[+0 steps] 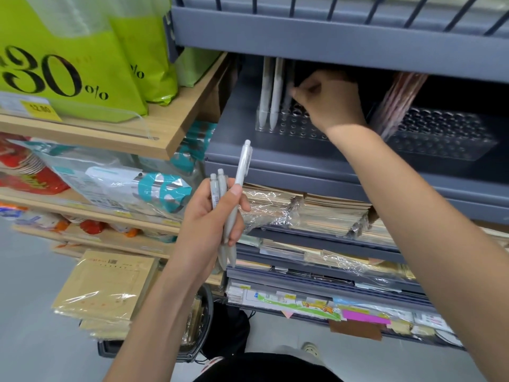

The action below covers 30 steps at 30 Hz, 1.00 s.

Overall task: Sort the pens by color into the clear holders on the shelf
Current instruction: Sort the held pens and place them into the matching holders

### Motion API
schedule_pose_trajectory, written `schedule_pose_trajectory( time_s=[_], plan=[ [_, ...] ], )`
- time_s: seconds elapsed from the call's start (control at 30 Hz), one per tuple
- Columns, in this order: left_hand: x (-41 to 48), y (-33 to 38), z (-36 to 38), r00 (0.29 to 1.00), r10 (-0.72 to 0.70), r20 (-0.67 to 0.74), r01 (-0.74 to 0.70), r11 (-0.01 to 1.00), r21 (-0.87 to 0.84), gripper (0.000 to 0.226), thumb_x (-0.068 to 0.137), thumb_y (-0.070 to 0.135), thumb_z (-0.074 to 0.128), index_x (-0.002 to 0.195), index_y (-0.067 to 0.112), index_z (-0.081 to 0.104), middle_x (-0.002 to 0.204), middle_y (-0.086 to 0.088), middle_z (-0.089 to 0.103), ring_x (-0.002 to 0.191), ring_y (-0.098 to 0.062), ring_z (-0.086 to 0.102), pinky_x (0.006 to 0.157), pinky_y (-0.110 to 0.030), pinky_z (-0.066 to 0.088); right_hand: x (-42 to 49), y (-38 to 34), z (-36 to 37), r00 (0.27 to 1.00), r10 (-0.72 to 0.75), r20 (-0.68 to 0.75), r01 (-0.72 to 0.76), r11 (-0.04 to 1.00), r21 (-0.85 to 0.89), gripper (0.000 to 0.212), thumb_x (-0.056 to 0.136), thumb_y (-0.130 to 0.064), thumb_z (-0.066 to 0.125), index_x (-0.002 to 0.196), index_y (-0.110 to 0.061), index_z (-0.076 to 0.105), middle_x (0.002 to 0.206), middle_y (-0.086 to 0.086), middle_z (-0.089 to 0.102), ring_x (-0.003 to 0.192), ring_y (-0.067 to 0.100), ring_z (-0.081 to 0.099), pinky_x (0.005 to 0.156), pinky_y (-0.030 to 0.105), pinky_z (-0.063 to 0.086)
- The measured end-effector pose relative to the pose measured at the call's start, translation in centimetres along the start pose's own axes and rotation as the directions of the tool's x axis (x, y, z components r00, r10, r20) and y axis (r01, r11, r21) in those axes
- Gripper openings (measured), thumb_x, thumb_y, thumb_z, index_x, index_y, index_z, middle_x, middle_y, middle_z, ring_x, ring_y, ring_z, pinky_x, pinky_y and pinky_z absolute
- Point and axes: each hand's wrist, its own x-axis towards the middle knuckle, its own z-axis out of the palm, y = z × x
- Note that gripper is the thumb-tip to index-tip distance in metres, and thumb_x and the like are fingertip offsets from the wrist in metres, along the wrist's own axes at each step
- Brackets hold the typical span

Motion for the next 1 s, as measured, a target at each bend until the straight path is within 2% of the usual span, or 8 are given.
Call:
schedule_pose_trajectory(
  time_s=[0.07,0.13,0.23,0.37,0.53,0.67,0.83,1.0],
  plan=[
    [0.0,-0.1,0.5,1.0,0.006,0.0,-0.006,1.0,0.008,0.025,0.1,0.035,0.056,0.098,0.011,0.055,0.085,-0.006,0.068,0.043,-0.013,0.042,0.042,-0.022,0.039,-1.2,0.3,-0.9,0.995,0.024,-0.093,-0.017,0.997,0.079,0.023,0.089,-0.039,0.064,0.095,-0.017,0.071,0.082,-0.008,0.067,0.081,0.008,0.062,0.065,0.009,0.036],
    [0.1,-0.2,1.1,1.0,0.015,0.0,-0.015,1.0,0.024,0.03,0.099,0.038,0.055,0.098,0.008,0.054,0.085,-0.006,0.071,0.041,-0.012,0.042,0.041,-0.021,0.039,-3.1,0.6,-1.7,0.996,0.03,-0.086,-0.008,0.971,0.238,0.018,0.087,-0.038,0.065,0.083,-0.022,0.072,0.069,-0.015,0.064,0.066,0.001,0.059,0.065,0.006,0.04],
    [0.3,-0.6,2.8,0.999,0.035,0.015,-0.036,0.999,0.026,0.026,0.098,0.04,0.056,0.094,0.014,0.055,0.089,-0.008,0.073,0.04,-0.013,0.041,0.041,-0.022,0.038,-6.8,0.9,-3.0,0.982,0.004,0.191,-0.096,0.874,0.476,0.024,0.084,-0.042,0.064,0.073,-0.022,0.072,0.069,-0.009,0.071,0.058,0.003,0.058,0.059,0.025,0.049],
    [0.8,-1.3,5.6,0.996,0.053,0.078,-0.055,0.998,0.025,0.015,0.1,0.038,0.057,0.09,0.027,0.058,0.093,-0.011,0.075,0.039,-0.014,0.041,0.041,-0.023,0.038,-9.8,2.0,-4.7,0.957,-0.104,0.272,-0.038,0.881,0.472,0.02,0.084,-0.044,0.07,0.079,-0.026,0.077,0.073,-0.009,0.073,0.06,-0.002,0.057,0.059,0.02,0.046],
    [1.1,-2.3,9.0,0.994,0.018,0.108,-0.015,0.999,-0.029,0.016,0.099,0.039,0.058,0.099,0.025,0.065,0.09,-0.012,0.075,0.04,-0.015,0.046,0.042,-0.023,0.041,-10.5,4.5,-6.8,0.932,-0.099,0.349,-0.14,0.79,0.597,0.012,0.085,-0.026,0.074,0.085,-0.015,0.077,0.062,-0.012,0.066,0.055,0.0,0.054,0.054,0.015,0.043],
    [1.3,-2.9,11.1,0.994,-0.026,0.111,0.027,1.0,-0.006,0.022,0.096,0.045,0.058,0.102,0.026,0.068,0.093,-0.01,0.075,0.043,-0.015,0.05,0.042,-0.024,0.042,-10.4,6.9,-8.2,0.957,-0.005,0.29,-0.217,0.651,0.727,0.011,0.089,-0.016,0.069,0.092,-0.008,0.074,0.071,0.0,0.069,0.063,0.013,0.059,0.057,0.027,0.048],
    [1.6,-3.7,13.3,0.995,-0.031,0.091,0.026,0.998,0.054,0.021,0.096,0.04,0.058,0.102,0.024,0.069,0.088,-0.004,0.073,0.041,-0.012,0.042,0.042,-0.023,0.038,-11.0,8.6,-8.9,0.952,0.06,0.299,-0.29,0.478,0.829,0.011,0.09,-0.011,0.064,0.098,-0.003,0.065,0.086,0.018,0.071,0.067,0.022,0.064,0.059,0.03,0.052],
    [1.6,-3.8,14.1,0.997,-0.033,0.063,0.031,0.999,0.025,0.024,0.098,0.042,0.055,0.103,0.023,0.069,0.086,-0.006,0.072,0.04,-0.014,0.044,0.04,-0.024,0.039,-11.3,9.2,-8.9,0.939,-0.034,0.341,-0.266,0.555,0.788,0.011,0.091,-0.008,0.065,0.101,-0.005,0.064,0.088,0.019,0.073,0.07,0.019,0.067,0.062,0.029,0.055]
  ],
)
